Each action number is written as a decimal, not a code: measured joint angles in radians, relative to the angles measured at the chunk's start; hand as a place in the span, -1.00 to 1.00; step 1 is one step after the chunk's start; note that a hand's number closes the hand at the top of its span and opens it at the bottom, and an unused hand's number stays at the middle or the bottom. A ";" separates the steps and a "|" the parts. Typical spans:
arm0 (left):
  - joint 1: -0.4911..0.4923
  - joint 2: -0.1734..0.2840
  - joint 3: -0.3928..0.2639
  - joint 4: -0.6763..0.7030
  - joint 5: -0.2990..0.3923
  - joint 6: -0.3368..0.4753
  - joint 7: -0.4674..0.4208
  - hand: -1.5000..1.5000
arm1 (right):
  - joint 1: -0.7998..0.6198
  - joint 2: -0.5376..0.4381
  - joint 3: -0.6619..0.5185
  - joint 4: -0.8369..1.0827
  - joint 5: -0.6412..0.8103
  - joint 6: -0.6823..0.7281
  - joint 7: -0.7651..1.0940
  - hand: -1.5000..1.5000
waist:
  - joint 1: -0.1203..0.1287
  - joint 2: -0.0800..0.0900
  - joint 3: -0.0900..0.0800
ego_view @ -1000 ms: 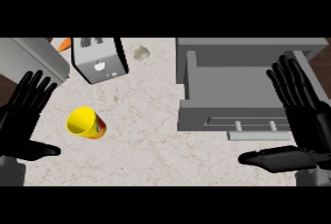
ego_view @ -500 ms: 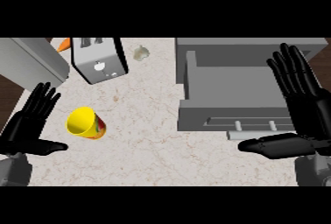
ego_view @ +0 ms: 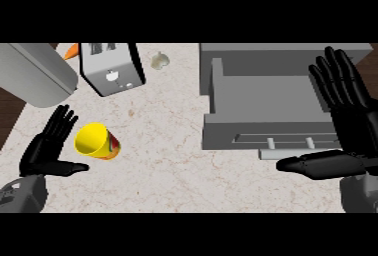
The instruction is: Pick up the cup, place it into the drawer and close the drawer
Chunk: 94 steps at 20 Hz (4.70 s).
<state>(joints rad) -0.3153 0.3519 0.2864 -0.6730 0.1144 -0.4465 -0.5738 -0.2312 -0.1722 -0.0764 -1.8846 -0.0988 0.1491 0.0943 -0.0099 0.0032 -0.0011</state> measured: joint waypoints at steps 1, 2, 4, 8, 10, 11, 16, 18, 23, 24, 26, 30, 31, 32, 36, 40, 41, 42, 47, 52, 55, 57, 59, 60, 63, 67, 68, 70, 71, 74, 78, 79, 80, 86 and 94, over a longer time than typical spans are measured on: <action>-0.012 0.004 -0.002 0.042 -0.016 0.005 -0.031 -1.00 | 0.008 -0.007 -0.012 -0.007 -0.012 0.010 -0.003 -1.00 | -0.001 0.000 0.000; -0.035 0.009 -0.001 0.096 -0.032 0.008 -0.066 -1.00 | 0.002 0.000 -0.005 0.002 -0.004 0.005 -0.008 -1.00 | -0.002 0.001 0.000; -0.051 0.010 -0.003 0.182 -0.062 0.034 -0.134 -1.00 | 0.002 -0.002 -0.006 -0.003 -0.004 0.009 -0.006 -1.00 | -0.004 0.002 -0.001; -0.096 0.026 -0.004 0.325 -0.101 0.061 -0.215 -1.00 | -0.025 -0.006 -0.011 0.001 -0.010 0.007 0.019 -1.00 | -0.010 0.005 -0.002; -0.109 0.019 -0.004 0.367 -0.111 0.078 -0.247 -1.00 | -0.029 -0.006 -0.012 -0.001 -0.007 0.006 0.021 -1.00 | -0.011 0.005 -0.002; -0.118 0.023 -0.002 0.385 -0.114 0.081 -0.258 -1.00 | -0.038 -0.006 -0.014 -0.001 -0.007 0.002 0.027 -1.00 | -0.012 0.005 -0.002; -0.131 0.020 -0.001 0.442 -0.128 0.098 -0.311 -1.00 | -0.047 -0.010 -0.016 0.015 -0.016 0.014 0.025 -1.00 | -0.018 0.009 -0.004; -0.140 0.005 -0.004 0.456 -0.136 0.115 -0.327 -1.00 | -0.053 -0.009 -0.015 0.008 -0.017 0.011 0.035 -1.00 | -0.020 0.009 -0.004; -0.162 -0.003 -0.005 0.477 -0.144 0.122 -0.349 -1.00 | -0.079 -0.008 -0.015 0.033 -0.014 0.009 0.036 -1.00 | -0.022 0.012 -0.004; -0.165 -0.003 -0.007 0.481 -0.147 0.121 -0.352 -1.00 | -0.080 -0.012 -0.021 0.033 -0.021 0.013 0.039 -1.00 | -0.022 0.012 -0.004; -0.178 -0.004 -0.007 0.489 -0.150 0.119 -0.353 -1.00 | -0.085 -0.011 -0.018 0.035 -0.015 0.009 0.039 -1.00 | -0.024 0.012 -0.004; -0.194 -0.021 -0.010 0.498 -0.155 0.119 -0.359 -1.00 | -0.077 -0.024 -0.027 0.034 -0.026 0.029 0.029 -1.00 | -0.030 0.013 -0.005; -0.199 -0.023 -0.011 0.500 -0.156 0.112 -0.358 -1.00 | -0.080 -0.020 -0.024 0.044 -0.016 0.024 0.018 -1.00 | -0.029 0.014 -0.005; -0.197 -0.024 -0.012 0.500 -0.156 0.105 -0.360 -1.00 | -0.084 -0.015 -0.021 0.050 -0.012 0.020 0.019 -1.00 | -0.028 0.014 -0.005; -0.205 -0.040 -0.011 0.498 -0.147 0.054 -0.350 1.00 | -0.081 -0.024 -0.031 0.043 -0.021 0.025 0.028 -1.00 | -0.031 0.014 -0.005; -0.212 -0.063 -0.013 0.460 -0.149 0.084 -0.387 1.00 | -0.076 -0.036 -0.041 0.057 -0.024 0.037 0.016 -1.00 | -0.031 0.014 -0.005; -0.213 -0.066 -0.008 0.450 -0.147 0.111 -0.403 1.00 | -0.072 -0.029 -0.034 0.052 -0.016 0.031 0.017 -1.00 | -0.030 0.014 -0.005; -0.207 -0.065 -0.006 0.441 -0.150 0.137 -0.422 1.00 | -0.075 -0.035 -0.041 0.053 -0.022 0.034 0.019 -1.00 | -0.029 0.014 -0.005; -0.216 -0.085 0.016 0.408 -0.139 0.216 -0.471 1.00 | -0.067 -0.041 -0.050 0.044 -0.035 0.042 0.023 -1.00 | -0.028 0.012 -0.005; -0.210 -0.129 0.065 0.384 -0.090 0.250 -0.504 1.00 | -0.063 -0.050 -0.072 0.039 -0.053 0.044 0.032 -1.00 | -0.020 0.008 -0.003; -0.214 -0.178 0.085 0.357 -0.067 0.283 -0.517 1.00 | -0.053 -0.058 -0.082 0.024 -0.067 0.052 0.044 -1.00 | -0.014 0.004 -0.002; -0.227 -0.188 0.081 0.338 -0.065 0.284 -0.514 1.00 | -0.048 -0.061 -0.084 0.024 -0.066 0.054 0.043 -1.00 | -0.010 0.003 -0.001; -0.254 -0.206 0.068 0.306 -0.066 0.285 -0.494 1.00 | -0.038 -0.062 -0.082 0.015 -0.062 0.056 0.046 -1.00 | -0.005 0.000 -0.001; -0.267 -0.216 0.059 0.286 -0.067 0.286 -0.484 1.00 | -0.035 -0.064 -0.083 0.015 -0.061 0.056 0.048 -1.00 | -0.002 -0.001 0.000; -0.321 -0.238 0.034 0.228 -0.071 0.292 -0.447 1.00 | -0.036 -0.062 -0.079 0.010 -0.050 0.050 0.051 -1.00 | 0.003 -0.004 0.001; -0.393 -0.280 -0.004 0.121 -0.069 0.309 -0.355 1.00 | -0.025 -0.062 -0.086 0.025 -0.040 0.049 0.033 -1.00 | 0.012 -0.008 0.002; -0.413 -0.288 -0.016 0.095 -0.071 0.315 -0.324 1.00 | -0.019 -0.058 -0.084 0.019 -0.035 0.045 0.033 -1.00 | 0.013 -0.009 0.002; -0.457 -0.308 -0.039 0.050 -0.069 0.328 -0.256 1.00 | -0.011 -0.054 -0.083 0.025 -0.025 0.043 0.016 -1.00 | 0.013 -0.009 0.002; -0.471 -0.317 -0.055 0.020 -0.068 0.342 -0.223 1.00 | -0.006 -0.052 -0.082 0.028 -0.024 0.044 0.011 -1.00 | 0.014 -0.009 0.002; -0.531 -0.334 -0.093 -0.055 -0.057 0.386 -0.107 1.00 | -0.012 -0.052 -0.088 0.035 -0.020 0.039 0.009 -1.00 | 0.014 -0.010 0.002; -0.631 -0.345 -0.174 -0.095 -0.016 0.482 0.022 1.00 | -0.043 -0.047 -0.081 0.072 -0.004 0.030 -0.002 -1.00 | 0.006 -0.007 0.002; -0.663 -0.346 -0.176 -0.095 -0.016 0.497 0.051 1.00 | -0.045 -0.056 -0.091 0.083 -0.010 0.040 -0.010 -1.00 | 0.005 -0.006 0.002; -0.682 -0.347 -0.197 -0.096 -0.006 0.526 0.073 1.00 | -0.038 -0.055 -0.090 0.067 -0.008 0.035 -0.003 -1.00 | 0.001 -0.006 0.002; -0.864 -0.351 -0.288 0.001 0.047 0.671 0.223 1.00 | -0.041 -0.055 -0.096 0.080 -0.020 0.048 -0.021 -1.00 | -0.020 -0.001 0.002; -1.004 -0.352 -0.406 0.233 0.120 0.783 0.301 1.00 | -0.076 -0.049 -0.075 0.086 -0.028 0.059 -0.017 -1.00 | -0.069 0.014 0.003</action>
<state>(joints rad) -1.3195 0.0002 -0.1195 -0.4404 0.2345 0.3361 -0.2723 -0.3070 -0.2216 -0.1517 -1.7982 -0.1271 0.2085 0.0773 -0.0785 0.0170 0.0016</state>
